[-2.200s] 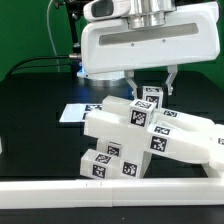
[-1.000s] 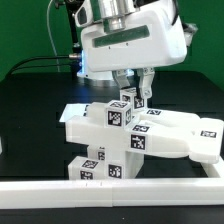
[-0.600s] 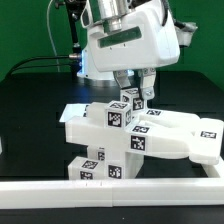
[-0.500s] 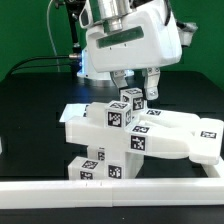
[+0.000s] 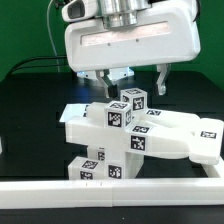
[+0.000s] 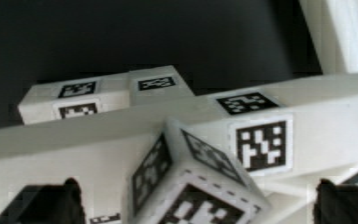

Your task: Assemble chair

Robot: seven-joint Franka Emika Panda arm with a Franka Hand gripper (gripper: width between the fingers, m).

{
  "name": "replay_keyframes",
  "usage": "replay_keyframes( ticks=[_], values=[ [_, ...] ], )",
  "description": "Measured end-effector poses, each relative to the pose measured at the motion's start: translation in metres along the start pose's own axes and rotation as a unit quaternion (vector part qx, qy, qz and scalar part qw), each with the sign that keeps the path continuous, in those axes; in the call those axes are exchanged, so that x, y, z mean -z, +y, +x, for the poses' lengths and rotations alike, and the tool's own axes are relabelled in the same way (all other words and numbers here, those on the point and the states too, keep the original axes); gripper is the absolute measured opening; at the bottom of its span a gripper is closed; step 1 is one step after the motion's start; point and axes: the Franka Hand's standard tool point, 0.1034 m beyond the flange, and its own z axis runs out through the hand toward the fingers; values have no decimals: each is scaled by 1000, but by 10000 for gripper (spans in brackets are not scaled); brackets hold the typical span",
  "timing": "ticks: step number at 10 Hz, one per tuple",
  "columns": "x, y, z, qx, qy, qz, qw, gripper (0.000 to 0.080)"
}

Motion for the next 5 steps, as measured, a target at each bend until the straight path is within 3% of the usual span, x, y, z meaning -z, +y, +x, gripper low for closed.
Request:
replay_keyframes(
  ticks=[2,3,4,5],
  values=[
    [0,2,0,119,-6,-8,993,649],
    [2,2,3,244,-17,-27,969,649],
    [-6,-4,1,339,-30,-38,940,649],
    [-12,-6,-3,349,-41,-36,935,649]
  ],
)
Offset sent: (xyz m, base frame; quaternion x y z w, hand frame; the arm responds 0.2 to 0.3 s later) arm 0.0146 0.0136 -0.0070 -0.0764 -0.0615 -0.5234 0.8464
